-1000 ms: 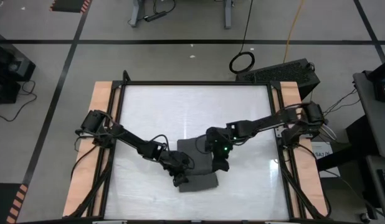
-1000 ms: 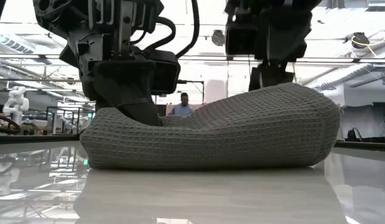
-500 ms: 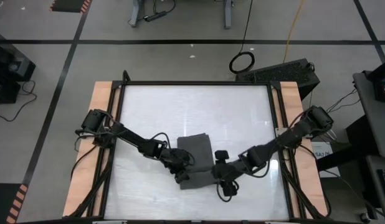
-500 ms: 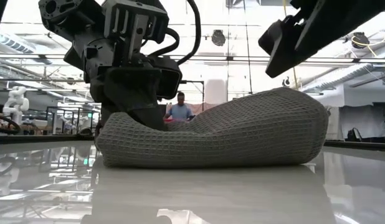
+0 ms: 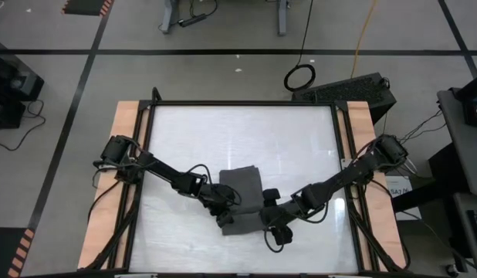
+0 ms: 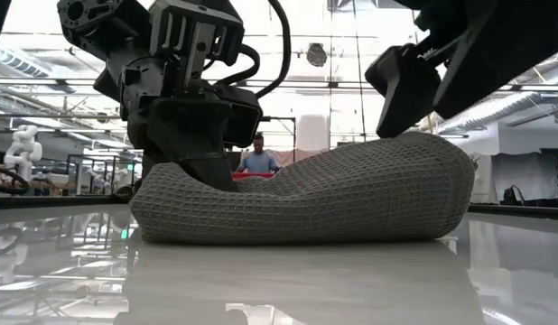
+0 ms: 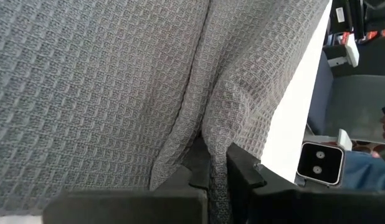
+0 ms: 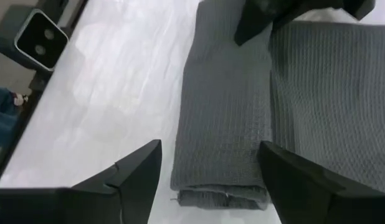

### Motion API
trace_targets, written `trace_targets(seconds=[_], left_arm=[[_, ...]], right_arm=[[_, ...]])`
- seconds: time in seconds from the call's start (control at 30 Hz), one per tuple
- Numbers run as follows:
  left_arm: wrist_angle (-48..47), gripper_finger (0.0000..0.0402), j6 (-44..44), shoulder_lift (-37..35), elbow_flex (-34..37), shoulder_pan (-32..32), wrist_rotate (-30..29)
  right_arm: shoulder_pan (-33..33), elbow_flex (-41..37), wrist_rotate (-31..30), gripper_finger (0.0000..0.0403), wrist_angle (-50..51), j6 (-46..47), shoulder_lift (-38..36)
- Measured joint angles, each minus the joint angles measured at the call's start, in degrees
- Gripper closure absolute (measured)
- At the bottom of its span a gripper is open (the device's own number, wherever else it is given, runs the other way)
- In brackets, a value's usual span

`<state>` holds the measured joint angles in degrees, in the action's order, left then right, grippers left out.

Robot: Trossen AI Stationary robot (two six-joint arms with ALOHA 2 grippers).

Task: Roll towel into tight, uniform cylinder
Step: Roll the gray towel

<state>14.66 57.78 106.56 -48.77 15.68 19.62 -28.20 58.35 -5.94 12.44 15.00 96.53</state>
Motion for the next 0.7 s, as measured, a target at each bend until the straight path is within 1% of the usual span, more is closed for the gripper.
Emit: trace_targets(seconds=[0.2, 0.33, 0.7], left_arm=[[-0.11, 0.0383, 0.07, 0.0, -0.02, -0.31, 0.02], [-0.22, 0.0383, 0.33, 0.0, -0.02, -0.87, 0.35], [-0.26, 0.0383, 0.33, 0.0, -0.02, -1.84, 1.22]], right_arm=[[1.02, 0.04, 0.24, 0.0144, 0.67, -1.21, 0.71], [1.7, 0.04, 1.84, 0.0144, 0.14, -1.92, 2.59], [2.01, 0.04, 3.04, 0.0144, -1.41, -2.28, 7.19]])
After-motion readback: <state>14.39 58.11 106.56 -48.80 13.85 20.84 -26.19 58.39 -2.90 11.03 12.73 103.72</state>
